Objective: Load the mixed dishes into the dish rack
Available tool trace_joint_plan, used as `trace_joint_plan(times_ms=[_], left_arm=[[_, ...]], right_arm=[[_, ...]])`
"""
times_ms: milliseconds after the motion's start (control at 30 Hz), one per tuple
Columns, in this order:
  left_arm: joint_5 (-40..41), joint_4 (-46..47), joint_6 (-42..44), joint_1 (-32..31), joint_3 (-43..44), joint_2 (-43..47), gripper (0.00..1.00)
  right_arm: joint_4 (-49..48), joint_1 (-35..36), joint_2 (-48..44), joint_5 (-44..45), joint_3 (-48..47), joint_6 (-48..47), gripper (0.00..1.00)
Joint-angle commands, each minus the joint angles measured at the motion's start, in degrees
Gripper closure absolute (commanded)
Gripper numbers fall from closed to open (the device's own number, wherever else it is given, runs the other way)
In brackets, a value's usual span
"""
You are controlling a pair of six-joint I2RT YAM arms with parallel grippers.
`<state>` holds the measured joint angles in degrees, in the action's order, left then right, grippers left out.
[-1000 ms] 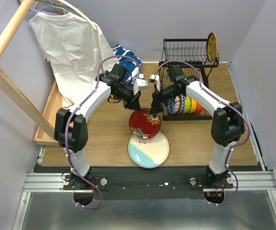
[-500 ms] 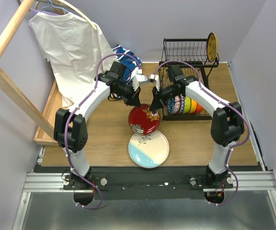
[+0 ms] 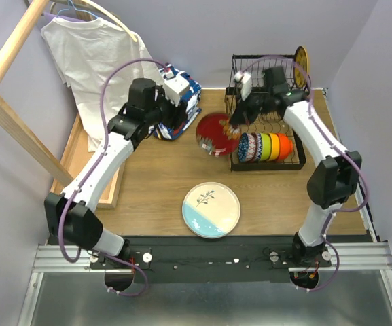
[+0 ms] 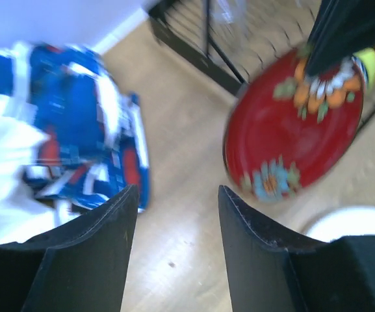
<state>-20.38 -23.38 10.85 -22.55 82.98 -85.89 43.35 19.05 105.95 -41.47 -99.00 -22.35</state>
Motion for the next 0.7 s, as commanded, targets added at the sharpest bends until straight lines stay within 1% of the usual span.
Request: trace_joint_plan(times_ms=[0, 33, 67, 167, 200, 267, 300, 367, 400, 467, 500, 567, 600, 633, 667], left_arm=[[12.3, 7.6, -4.4, 0.0, -3.7, 4.2, 0.29], [12.2, 7.6, -4.3, 0.0, -4.1, 4.4, 0.2], [11.9, 7.6, -4.3, 0.0, -5.2, 4.8, 0.02], [11.6, 8.9, -5.5, 0.0, -7.9, 5.5, 0.02], [11.6, 9.0, -6.5, -0.1, -8.5, 5.5, 0.02], [12.0, 9.9, -7.9, -0.1, -10.6, 5.7, 0.01], [13.6, 10.1, -9.5, 0.0, -11.3, 5.8, 0.01], [15.6, 10.5, -10.7, -0.2, -13.3, 6.0, 0.01], [16.2, 10.4, -11.5, -0.1, -13.8, 6.1, 0.01], [16.8, 10.4, -13.5, -0.2, -15.2, 6.5, 0.01], [16.8, 10.4, -13.8, -0.2, -15.7, 6.7, 0.01], [16.3, 10.7, -14.6, -0.2, -16.8, 7.2, 0.01], [16.4, 10.8, -14.8, -0.2, -17.1, 7.3, 0.01], [16.3, 11.0, -15.0, -0.2, -17.5, 7.3, 0.01], [16.0, 11.2, -15.0, -0.1, -17.7, 7.4, 0.01]], right_arm=[[-6.0, -5.6, -3.9, 7.3, -13.3, 13.5, 1.0], [-6.5, -6.2, -4.3, 8.6, -17.4, 14.4, 1.0], [-7.2, -6.2, -4.6, 9.5, -19.0, 15.2, 1.0], [-13.4, -6.2, -7.1, 15.2, -21.2, 19.5, 1.0], [-18.3, -6.2, -8.0, 20.9, -20.9, 22.1, 1.0], [-23.2, -6.2, -9.9, 27.3, -19.3, 25.7, 1.0], [-26.9, -6.3, -10.2, 33.0, -19.0, 26.0, 1.0], [-29.6, -6.2, -10.2, 38.3, -19.0, 25.3, 1.0], [-30.5, -6.2, -9.5, 43.4, -19.6, 22.9, 1.0], [-28.9, -6.2, -7.3, 48.7, -23.0, 19.8, 1.0], [-25.5, -6.2, -3.8, 54.8, -28.6, 17.0, 0.99], [-20.5, -6.3, -0.1, 59.5, -35.4, 14.8, 0.99], [-17.1, -6.2, 1.9, 61.3, -38.6, 11.8, 0.99], [-15.9, -6.2, 3.9, 62.7, -41.9, 10.6, 1.0], [-15.8, -6.3, 4.2, 63.4, -42.1, 9.3, 1.0]])
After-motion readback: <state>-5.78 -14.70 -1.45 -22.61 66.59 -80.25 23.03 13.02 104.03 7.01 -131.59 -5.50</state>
